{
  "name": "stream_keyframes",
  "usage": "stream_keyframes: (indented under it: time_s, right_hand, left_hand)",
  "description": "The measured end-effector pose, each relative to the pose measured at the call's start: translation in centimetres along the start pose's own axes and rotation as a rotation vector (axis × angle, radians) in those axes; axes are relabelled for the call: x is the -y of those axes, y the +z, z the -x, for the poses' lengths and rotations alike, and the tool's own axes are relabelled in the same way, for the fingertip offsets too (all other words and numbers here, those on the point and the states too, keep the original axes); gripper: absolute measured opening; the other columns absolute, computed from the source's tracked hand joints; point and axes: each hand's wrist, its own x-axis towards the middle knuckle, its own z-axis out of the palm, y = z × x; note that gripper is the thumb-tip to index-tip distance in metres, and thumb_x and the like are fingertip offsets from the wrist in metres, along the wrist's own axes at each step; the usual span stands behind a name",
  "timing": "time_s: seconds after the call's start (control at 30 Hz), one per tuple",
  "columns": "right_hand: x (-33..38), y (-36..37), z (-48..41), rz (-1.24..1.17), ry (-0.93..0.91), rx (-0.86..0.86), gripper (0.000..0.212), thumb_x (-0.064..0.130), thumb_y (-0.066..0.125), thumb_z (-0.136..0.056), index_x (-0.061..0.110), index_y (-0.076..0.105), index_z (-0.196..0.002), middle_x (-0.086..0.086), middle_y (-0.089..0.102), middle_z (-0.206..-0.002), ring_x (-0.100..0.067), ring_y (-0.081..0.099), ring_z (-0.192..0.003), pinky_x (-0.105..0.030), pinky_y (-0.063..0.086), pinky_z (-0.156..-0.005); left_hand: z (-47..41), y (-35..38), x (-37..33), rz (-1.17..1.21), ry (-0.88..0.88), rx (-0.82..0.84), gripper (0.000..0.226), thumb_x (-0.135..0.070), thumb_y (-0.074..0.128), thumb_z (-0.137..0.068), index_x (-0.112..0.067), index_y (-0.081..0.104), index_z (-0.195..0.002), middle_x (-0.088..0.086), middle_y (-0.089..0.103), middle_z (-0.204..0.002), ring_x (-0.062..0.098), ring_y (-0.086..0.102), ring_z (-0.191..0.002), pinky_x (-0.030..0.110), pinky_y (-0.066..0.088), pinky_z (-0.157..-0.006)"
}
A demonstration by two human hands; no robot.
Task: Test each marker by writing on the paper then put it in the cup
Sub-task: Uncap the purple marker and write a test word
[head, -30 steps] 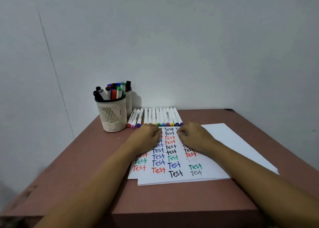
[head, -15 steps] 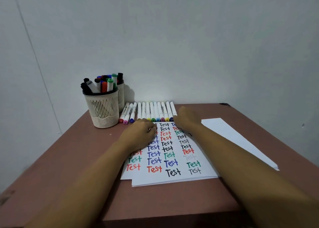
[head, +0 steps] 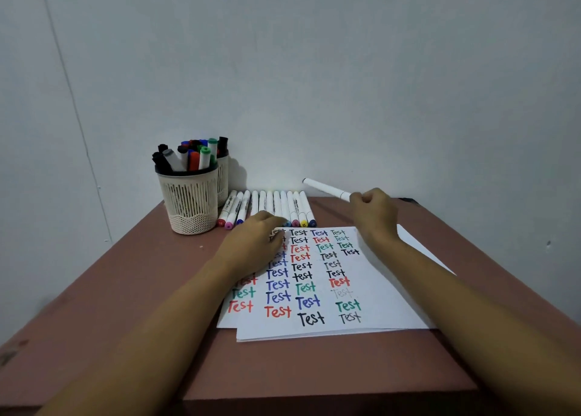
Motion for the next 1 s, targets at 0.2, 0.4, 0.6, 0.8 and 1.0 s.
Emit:
stream_keyframes:
  time_s: [0.2,0.4,0.6,0.8,1.0]
  right_hand:
    - [-0.3,-1.9,2.5,-0.135,0.020,0.101,0.031,0.025,0.044,-0.097,0.007,0.051,-0.073,-0.009,0.046,-0.066,-0.018,0.037,-0.058,-0.028,0.032,-0.055]
    - [-0.7,-1.6,3.3,-0.388,0.262,0.128,0.037,0.026,0.045,-0.096,0.010,0.052,-0.064,-0.001,0.042,-0.052,-0.011,0.030,-0.042,-0.022,0.024,-0.042]
    - [-0.5,-1.6,3.0,-0.431,0.292,0.117,0.036,0.029,0.043,-0.097,0.010,0.050,-0.067,-0.002,0.041,-0.055,-0.010,0.029,-0.040,-0.020,0.024,-0.039]
    - [0.0,-1.4,3.6,-0.879,0.404,0.454,0.061,0.068,0.039,-0.087,0.010,0.057,-0.083,-0.002,0.057,-0.060,-0.013,0.048,-0.054,-0.024,0.038,-0.051]
    - [-0.1,-0.5,4.4,-0.699,0.208,0.654,0.026,0.032,0.059,-0.090,0.007,0.059,-0.082,-0.004,0.055,-0.065,-0.008,0.049,-0.051,-0.018,0.037,-0.045]
  left_hand:
    - [0.1,0.1,-0.3,0.021,0.101,-0.138,0.059,-0.030,0.055,-0.092,-0.013,0.033,-0.144,0.009,0.035,-0.145,0.023,0.036,-0.131,0.036,0.034,-0.106]
    - [0.0,0.1,-1.5,0.048,0.065,0.018,0.034,-0.033,0.042,-0.098,-0.014,0.053,-0.124,0.003,0.057,-0.117,0.015,0.055,-0.096,0.033,0.046,-0.085]
    - [0.1,0.1,-1.9,-0.005,0.109,0.061,0.036,-0.037,0.040,-0.097,-0.014,0.053,-0.121,-0.001,0.052,-0.098,0.014,0.048,-0.088,0.035,0.043,-0.082]
    - [0.4,-0.4,-2.7,0.046,0.110,0.096,0.029,-0.036,0.035,-0.099,-0.014,0.042,-0.116,0.002,0.061,-0.097,0.018,0.056,-0.083,0.035,0.046,-0.071]
    - [0.6,-0.2,-3.4,0.111,0.120,0.077,0.028,-0.035,0.039,-0.098,-0.010,0.044,-0.110,-0.006,0.050,-0.070,0.009,0.046,-0.062,0.021,0.033,-0.054]
